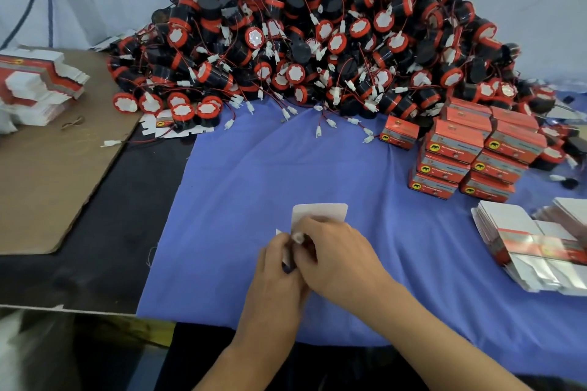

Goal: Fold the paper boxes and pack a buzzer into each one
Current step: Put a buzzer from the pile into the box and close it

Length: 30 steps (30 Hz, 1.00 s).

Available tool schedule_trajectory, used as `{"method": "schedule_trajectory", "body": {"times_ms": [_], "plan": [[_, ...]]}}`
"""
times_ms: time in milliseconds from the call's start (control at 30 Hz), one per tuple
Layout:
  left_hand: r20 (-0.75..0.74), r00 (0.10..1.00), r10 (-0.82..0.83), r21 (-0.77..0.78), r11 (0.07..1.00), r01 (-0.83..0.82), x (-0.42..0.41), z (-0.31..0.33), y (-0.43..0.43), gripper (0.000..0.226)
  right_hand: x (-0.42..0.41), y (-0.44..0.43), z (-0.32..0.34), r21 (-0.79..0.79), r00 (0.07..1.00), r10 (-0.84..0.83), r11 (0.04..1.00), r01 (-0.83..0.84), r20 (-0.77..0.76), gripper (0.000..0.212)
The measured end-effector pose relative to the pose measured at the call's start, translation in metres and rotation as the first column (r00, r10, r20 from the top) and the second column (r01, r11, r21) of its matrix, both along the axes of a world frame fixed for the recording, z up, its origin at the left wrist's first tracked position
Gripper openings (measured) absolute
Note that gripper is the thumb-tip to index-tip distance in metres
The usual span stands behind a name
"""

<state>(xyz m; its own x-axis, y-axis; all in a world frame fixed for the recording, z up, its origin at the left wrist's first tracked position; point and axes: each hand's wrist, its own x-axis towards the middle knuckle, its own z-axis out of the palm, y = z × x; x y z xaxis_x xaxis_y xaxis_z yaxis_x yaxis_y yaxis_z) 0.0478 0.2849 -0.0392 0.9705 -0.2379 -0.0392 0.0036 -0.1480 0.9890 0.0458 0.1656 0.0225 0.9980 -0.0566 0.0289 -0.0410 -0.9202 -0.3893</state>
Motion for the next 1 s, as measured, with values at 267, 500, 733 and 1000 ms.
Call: {"method": "schedule_trajectory", "body": {"times_ms": [267,500,733,1000], "plan": [[-0.040,0.998,-0.040,-0.283,0.959,0.027,0.001,-0.017,0.004,0.020,-0.005,-0.001,0.001,0.003,0.998,0.060,0.998,-0.060,0.026,0.040],[0.332,0.943,0.009,0.070,0.997,-0.035,-0.002,-0.030,0.010,0.031,-0.002,-0.006,0.001,0.092,1.000,-0.023,0.996,0.023,-0.004,0.010],[0.469,0.873,0.135,0.056,0.982,-0.182,-0.002,-0.030,0.014,0.025,0.003,-0.009,0.003,0.043,0.996,0.046,0.998,-0.043,-0.075,0.011],[0.327,0.940,0.098,-0.027,0.995,-0.094,-0.005,-0.027,0.017,0.059,-0.009,-0.021,-0.010,-0.199,0.937,0.349,0.917,-0.346,-0.024,0.033]]}}
